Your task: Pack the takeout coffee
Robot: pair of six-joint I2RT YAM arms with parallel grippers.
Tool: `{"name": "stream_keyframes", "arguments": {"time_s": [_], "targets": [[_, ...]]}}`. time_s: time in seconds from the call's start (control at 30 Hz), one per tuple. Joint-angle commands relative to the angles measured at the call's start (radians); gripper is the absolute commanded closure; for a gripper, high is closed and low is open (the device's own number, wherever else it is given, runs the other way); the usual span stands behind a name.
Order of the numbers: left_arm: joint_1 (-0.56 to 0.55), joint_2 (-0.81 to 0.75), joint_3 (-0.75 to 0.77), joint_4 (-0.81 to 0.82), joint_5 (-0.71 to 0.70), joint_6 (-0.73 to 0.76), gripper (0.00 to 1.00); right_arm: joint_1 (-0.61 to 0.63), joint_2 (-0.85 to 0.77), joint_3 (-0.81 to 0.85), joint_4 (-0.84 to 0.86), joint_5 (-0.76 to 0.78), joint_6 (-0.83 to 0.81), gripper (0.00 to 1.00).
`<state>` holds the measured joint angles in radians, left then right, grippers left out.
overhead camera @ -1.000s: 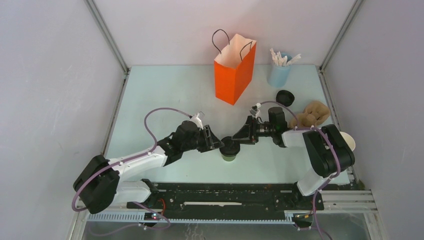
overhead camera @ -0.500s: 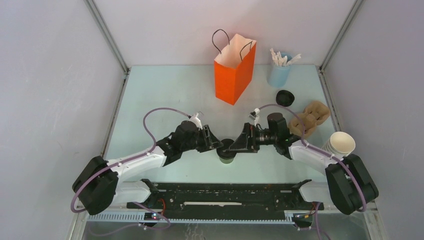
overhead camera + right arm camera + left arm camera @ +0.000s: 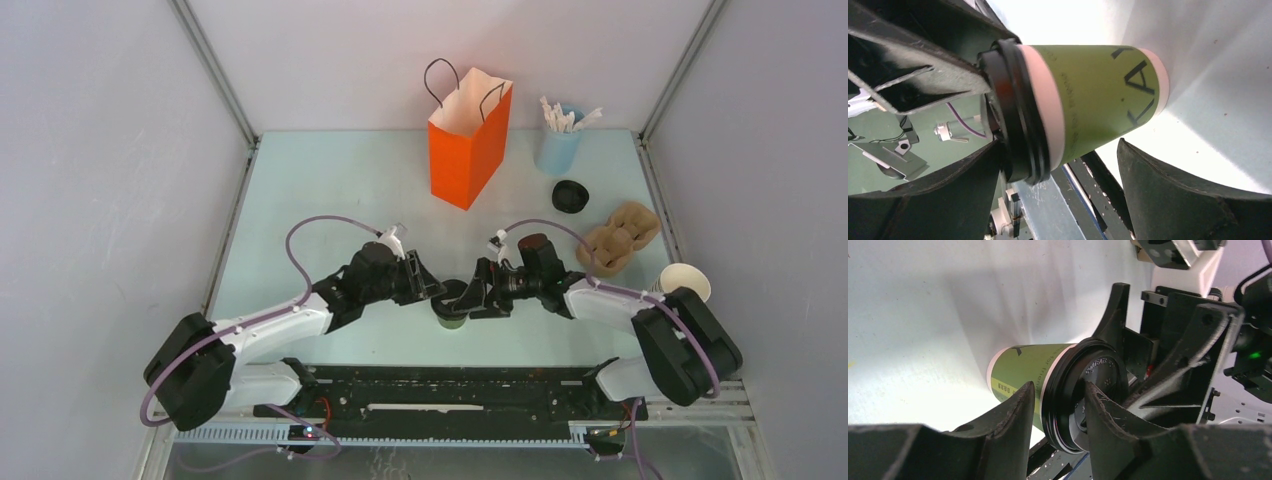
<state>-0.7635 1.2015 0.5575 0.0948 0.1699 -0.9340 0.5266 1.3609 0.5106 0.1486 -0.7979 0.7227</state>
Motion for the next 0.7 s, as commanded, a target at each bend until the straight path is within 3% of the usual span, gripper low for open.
{"name": "stream_keyframes", "arguments": {"time_s": [0.0,0.13,0.27,0.4,0.6,0.67], "targets": [[-0.009,0.004,-0.018,-0.064,-0.030,0.038,0.54,0.007,0.094,-0.016,0.049,0.036,-0.036,0.09],[-0.013,0.002,-0.017,-0.065,-0.031,0.040,0.54,0.006,0.120,-0.063,0.075,0.064,-0.043,0.10],[-0.013,-0.011,0.015,-0.087,-0.022,0.064,0.52,0.008,0.029,-0.057,0.084,0.004,-0.013,0.07],[-0.013,-0.048,0.074,-0.163,-0.016,0.091,0.33,-0.048,-0.049,-0.035,0.099,-0.063,0.018,0.02],[-0.012,-0.124,0.129,-0.272,-0.058,0.124,0.03,-0.115,-0.010,0.021,0.080,-0.125,-0.006,0.02],[-0.011,-0.163,0.103,-0.270,-0.046,0.109,0.00,-0.130,0.017,0.029,0.104,-0.139,-0.004,0.02]]}}
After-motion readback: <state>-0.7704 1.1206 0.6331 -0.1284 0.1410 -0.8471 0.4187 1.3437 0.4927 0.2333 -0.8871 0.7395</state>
